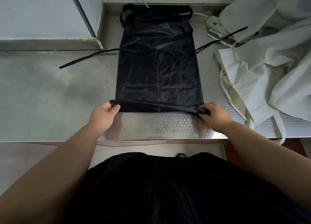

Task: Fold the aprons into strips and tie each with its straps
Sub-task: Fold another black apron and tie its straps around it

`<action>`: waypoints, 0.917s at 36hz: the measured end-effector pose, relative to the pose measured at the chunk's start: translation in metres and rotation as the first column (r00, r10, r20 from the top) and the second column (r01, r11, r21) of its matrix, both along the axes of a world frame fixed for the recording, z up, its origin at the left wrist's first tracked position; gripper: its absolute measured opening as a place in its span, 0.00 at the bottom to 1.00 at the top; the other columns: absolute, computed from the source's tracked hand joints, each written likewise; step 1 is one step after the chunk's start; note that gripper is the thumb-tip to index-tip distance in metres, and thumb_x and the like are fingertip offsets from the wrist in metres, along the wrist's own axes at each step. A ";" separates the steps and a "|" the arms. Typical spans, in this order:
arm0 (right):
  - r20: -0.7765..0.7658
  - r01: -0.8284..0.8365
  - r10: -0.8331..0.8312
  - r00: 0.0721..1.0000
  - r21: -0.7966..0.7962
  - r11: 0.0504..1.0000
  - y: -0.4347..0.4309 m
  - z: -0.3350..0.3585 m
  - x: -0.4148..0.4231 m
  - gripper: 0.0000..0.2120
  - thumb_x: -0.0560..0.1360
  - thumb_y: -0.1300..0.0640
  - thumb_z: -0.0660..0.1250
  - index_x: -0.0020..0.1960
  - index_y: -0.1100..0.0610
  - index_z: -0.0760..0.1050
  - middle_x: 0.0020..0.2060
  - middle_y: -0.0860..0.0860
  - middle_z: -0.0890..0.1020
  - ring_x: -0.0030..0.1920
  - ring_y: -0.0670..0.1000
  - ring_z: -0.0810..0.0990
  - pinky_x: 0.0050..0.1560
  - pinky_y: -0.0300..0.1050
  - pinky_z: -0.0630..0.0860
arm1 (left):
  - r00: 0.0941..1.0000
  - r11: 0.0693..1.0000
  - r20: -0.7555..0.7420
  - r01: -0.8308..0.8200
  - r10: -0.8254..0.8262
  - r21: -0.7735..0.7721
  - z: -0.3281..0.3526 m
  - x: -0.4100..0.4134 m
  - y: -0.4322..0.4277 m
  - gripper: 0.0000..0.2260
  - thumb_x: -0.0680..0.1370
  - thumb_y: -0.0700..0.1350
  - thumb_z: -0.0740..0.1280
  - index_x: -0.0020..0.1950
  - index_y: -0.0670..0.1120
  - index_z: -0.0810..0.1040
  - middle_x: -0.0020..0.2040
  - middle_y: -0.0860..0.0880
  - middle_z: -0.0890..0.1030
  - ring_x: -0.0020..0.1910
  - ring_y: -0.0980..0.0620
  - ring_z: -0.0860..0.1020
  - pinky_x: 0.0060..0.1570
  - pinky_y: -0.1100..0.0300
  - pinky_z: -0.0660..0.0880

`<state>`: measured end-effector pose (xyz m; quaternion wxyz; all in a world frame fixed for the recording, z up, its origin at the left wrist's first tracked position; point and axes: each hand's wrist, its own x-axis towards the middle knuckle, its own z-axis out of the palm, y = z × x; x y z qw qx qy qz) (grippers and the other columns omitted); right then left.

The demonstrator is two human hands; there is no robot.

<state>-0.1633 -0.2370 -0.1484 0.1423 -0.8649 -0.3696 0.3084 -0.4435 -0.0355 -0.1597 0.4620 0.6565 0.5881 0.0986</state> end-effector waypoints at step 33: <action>0.239 -0.271 0.333 0.912 -0.256 0.928 0.023 0.002 0.006 0.31 0.75 0.44 0.61 0.76 0.46 0.55 0.76 0.47 0.54 0.74 0.53 0.58 0.71 0.50 0.53 | 0.763 0.745 -0.467 0.607 -0.448 0.278 -0.001 -0.004 0.011 0.32 0.73 0.61 0.66 0.74 0.52 0.63 0.66 0.52 0.68 0.64 0.49 0.68 0.65 0.54 0.68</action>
